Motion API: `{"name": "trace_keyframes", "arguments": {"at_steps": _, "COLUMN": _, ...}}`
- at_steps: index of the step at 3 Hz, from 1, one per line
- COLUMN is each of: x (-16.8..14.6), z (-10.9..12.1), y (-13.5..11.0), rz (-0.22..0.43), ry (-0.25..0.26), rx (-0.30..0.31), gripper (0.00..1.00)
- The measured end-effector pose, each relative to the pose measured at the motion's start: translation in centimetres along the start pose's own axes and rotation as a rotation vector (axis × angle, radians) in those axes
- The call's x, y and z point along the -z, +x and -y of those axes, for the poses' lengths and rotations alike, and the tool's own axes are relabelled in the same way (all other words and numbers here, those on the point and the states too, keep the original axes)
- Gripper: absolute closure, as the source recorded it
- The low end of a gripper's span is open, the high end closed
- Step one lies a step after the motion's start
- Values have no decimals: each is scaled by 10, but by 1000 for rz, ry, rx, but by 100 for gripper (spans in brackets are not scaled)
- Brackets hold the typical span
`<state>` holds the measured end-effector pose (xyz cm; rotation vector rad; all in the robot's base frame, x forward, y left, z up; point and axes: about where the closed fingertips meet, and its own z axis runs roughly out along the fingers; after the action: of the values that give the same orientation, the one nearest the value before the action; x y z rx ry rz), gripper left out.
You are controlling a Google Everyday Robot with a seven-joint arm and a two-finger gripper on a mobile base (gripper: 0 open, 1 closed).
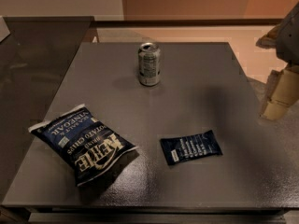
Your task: Move rxbar blueberry near 7up can
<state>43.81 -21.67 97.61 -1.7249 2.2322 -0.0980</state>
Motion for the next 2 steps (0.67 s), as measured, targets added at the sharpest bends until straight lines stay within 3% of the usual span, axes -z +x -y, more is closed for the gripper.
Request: {"name": "trace_keyframes", "arguments": {"at_steps": 2, "x": 0, "z": -1, "y": -3, "rz": 5, "ry": -4, "rx": 10, "gripper": 0}}
